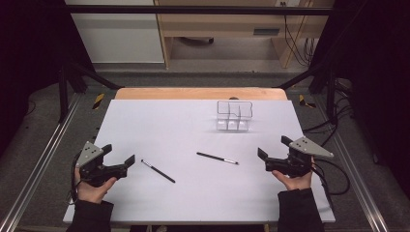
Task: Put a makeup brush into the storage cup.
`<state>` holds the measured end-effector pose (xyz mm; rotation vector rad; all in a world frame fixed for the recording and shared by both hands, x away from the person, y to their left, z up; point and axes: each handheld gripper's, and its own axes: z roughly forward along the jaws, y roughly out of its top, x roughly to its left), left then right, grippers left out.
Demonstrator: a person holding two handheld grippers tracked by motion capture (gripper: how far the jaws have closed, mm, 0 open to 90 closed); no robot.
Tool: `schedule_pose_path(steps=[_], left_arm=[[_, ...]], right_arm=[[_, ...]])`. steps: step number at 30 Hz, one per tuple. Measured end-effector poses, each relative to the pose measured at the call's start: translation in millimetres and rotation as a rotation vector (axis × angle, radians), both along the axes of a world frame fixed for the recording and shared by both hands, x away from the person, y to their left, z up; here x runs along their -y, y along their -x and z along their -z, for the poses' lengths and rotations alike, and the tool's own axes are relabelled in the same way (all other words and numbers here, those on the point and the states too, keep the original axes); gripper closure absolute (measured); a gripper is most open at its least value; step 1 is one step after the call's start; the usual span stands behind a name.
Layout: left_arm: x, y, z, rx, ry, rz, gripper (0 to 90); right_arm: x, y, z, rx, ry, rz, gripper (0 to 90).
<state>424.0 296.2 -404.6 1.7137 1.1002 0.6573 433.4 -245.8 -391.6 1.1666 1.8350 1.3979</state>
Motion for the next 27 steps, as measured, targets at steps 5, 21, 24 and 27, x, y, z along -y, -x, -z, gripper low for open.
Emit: schedule_pose_path(steps=[5, 21, 24, 27], left_arm=[[0.4, -0.2, -0.9, 0.003, 0.004, 0.0, 4.7], [3.9, -0.7, 0.6, -0.004, -0.004, 0.008, 5.3], [4.8, -0.7, 0.9, -0.005, -0.007, 0.01, 5.4], [7.2, -1.1, 1.8, -0.007, -0.012, 0.016, 5.6]], right_arm=[[1.7, 0.3, 0.5, -0.004, -0.003, 0.001, 3.7], [-7.2, 1.5, -2.0, -0.011, 0.021, -0.025, 4.1], [-9.2, 1.3, -1.7, -0.015, 0.025, -0.032, 4.4], [-14.8, -0.1, -1.5, -0.027, 0.04, -0.052, 5.0]])
